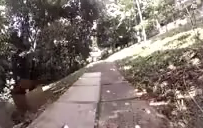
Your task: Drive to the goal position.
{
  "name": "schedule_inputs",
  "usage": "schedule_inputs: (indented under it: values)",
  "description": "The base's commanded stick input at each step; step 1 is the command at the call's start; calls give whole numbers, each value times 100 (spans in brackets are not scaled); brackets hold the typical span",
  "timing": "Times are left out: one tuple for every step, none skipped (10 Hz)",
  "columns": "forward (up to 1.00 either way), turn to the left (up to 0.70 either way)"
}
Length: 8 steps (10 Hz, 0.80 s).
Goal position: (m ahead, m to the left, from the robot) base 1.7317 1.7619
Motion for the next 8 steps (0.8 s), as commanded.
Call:
schedule_inputs:
  values:
    - [45,0]
    - [45,0]
    - [45,0]
    - [45,0]
    - [45,0]
    - [45,0]
    - [45,0]
    - [45,0]
